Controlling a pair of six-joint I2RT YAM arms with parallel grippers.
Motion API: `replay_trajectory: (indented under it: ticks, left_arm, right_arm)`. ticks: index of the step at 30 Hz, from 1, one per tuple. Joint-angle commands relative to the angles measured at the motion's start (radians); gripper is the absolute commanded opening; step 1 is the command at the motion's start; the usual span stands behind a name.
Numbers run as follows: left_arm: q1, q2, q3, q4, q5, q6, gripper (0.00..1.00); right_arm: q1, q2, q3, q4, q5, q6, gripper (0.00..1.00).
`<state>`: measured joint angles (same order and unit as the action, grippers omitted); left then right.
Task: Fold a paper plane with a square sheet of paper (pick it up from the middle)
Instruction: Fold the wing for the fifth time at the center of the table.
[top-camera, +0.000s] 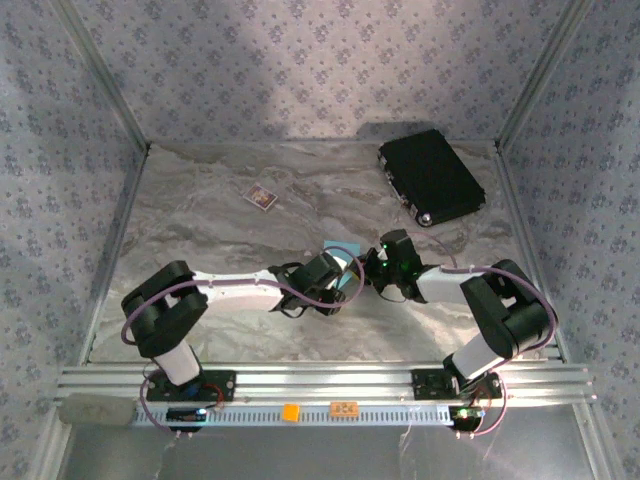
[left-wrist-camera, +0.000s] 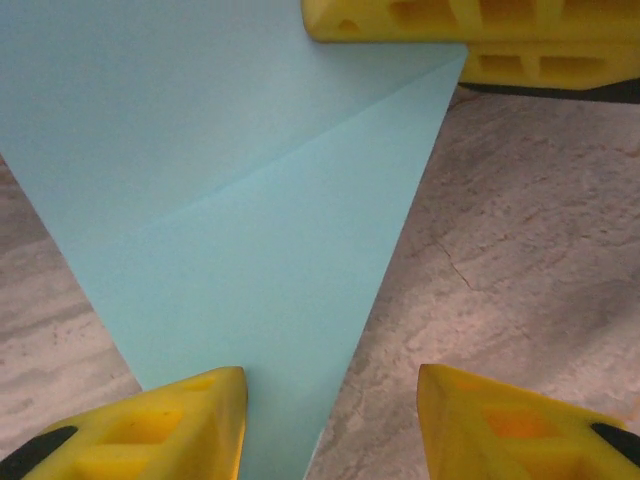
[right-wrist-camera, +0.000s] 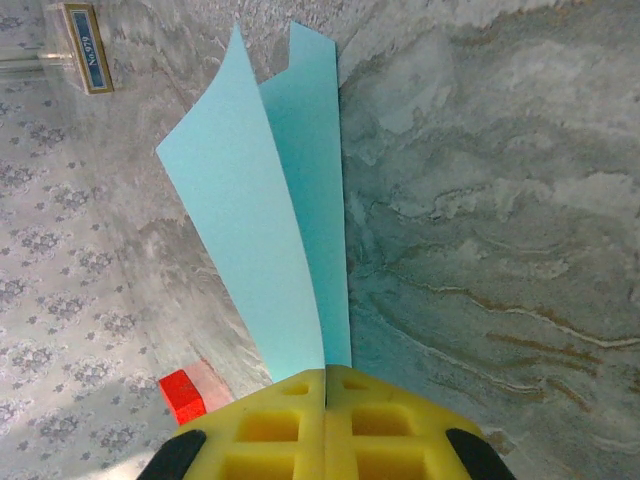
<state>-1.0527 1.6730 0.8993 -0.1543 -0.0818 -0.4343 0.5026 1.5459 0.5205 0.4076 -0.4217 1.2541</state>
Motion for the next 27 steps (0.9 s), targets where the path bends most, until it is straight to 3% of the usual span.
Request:
replay_trajectory:
  ticks: [1,13,27]
  left_arm:
    - [-0.025,0.033,0.049,-0.073,-0.126,0.038,0.48]
    - [-0.081,0.102,0.109,-0.151,-0.272,0.046,0.42]
    - [-0.096,0.094,0.106,-0.153,-0.309,0.045,0.2]
  right_arm:
    - [0.005,-0.017,0.016,-0.004,0.013,0.021,0.0]
    - [0.006,-0.021,0.018,0.003,0.008,0.032,0.0]
    - [0.009,-0.027,0.018,0.002,0.011,0.031,0.03]
